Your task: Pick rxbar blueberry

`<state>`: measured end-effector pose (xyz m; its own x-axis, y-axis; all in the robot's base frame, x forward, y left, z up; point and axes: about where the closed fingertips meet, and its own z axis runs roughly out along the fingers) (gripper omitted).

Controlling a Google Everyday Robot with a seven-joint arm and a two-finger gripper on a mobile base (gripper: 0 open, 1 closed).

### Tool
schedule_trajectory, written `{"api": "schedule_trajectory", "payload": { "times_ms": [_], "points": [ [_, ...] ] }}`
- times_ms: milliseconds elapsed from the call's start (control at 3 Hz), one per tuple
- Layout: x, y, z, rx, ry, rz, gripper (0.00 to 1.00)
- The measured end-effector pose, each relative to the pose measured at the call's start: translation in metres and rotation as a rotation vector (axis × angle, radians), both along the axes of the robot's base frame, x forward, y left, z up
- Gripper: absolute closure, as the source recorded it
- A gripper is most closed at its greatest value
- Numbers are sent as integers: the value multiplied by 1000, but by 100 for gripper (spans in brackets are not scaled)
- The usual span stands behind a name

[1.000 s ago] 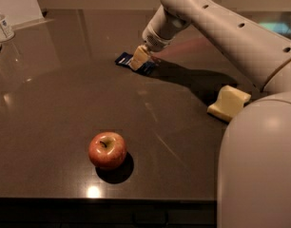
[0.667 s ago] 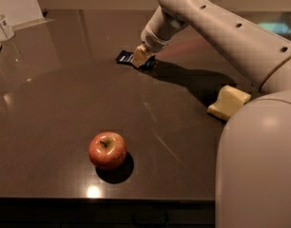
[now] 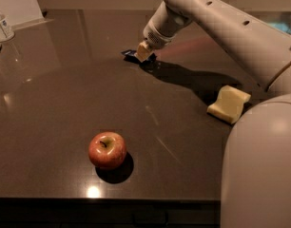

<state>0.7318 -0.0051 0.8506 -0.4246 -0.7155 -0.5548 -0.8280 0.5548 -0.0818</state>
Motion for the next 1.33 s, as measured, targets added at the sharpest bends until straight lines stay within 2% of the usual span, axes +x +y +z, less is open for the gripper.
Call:
{"api": "schedule_trajectory", "payload": {
  "times_ms": [1333],
  "points": [
    [-20,23,125,117,-151,70,100]
  ]
}}
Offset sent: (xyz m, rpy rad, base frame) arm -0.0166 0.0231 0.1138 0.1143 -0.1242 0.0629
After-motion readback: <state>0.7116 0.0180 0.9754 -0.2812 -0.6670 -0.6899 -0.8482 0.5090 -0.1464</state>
